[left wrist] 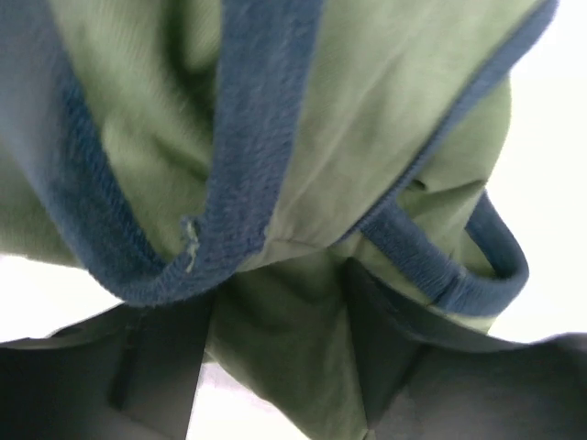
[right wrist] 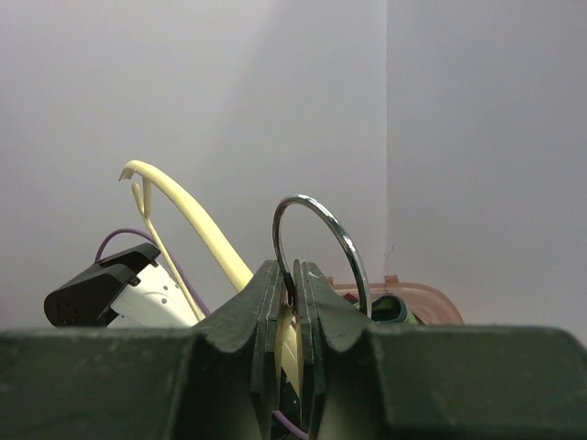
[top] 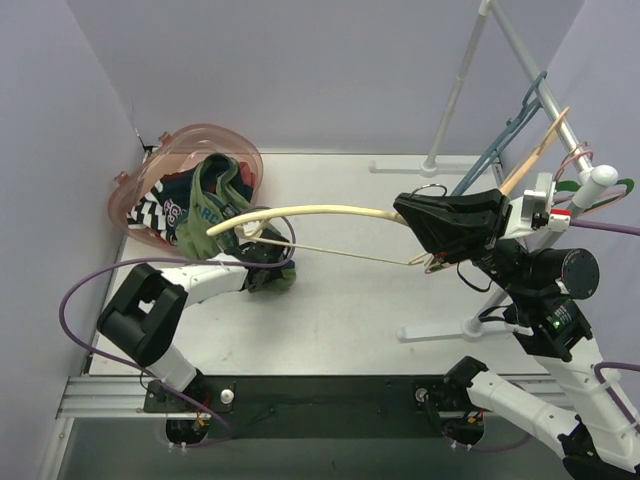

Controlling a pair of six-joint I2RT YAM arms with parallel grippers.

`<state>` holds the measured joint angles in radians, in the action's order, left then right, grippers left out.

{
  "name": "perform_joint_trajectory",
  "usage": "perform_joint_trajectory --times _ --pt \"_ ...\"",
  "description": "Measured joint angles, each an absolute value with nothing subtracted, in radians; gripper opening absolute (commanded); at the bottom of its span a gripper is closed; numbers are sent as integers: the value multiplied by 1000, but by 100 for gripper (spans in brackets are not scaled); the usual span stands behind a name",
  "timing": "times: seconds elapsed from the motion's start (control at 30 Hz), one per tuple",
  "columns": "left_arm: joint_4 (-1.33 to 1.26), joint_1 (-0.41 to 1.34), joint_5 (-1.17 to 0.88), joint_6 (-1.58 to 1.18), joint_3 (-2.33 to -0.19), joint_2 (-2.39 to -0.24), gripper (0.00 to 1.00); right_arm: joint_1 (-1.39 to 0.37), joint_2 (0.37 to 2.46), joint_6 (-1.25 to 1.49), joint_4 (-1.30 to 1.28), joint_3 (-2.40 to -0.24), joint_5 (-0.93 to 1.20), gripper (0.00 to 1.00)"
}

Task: Remove the tank top from the hanger
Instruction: Pick up the tank top from the center of the board.

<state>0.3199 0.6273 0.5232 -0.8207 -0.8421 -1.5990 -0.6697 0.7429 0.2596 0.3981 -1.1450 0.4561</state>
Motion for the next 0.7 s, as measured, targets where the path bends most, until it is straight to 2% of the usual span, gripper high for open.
perform_joint_trajectory --times 0.07,0.1,0.17,0.3,0.47,0.7 --pt "355 640 544 -862 -854 -1615 31 -670 741 259 399 -1144 442 0" --pt "371 645 552 -876 -861 -1619 13 -670 740 259 400 -1143 435 0" --pt "395 653 565 -902 -870 -1618 0 -670 740 260 400 -1141 423 0" --pt "417 656 567 -912 -873 -1584 0 -670 742 260 404 -1135 419 0" --pt "438 657 595 -845 -893 -1437 0 -670 743 260 408 -1129 420 0" --pt "433 553 666 -636 -1137 -1293 0 -673 749 260 408 -1129 427 0"
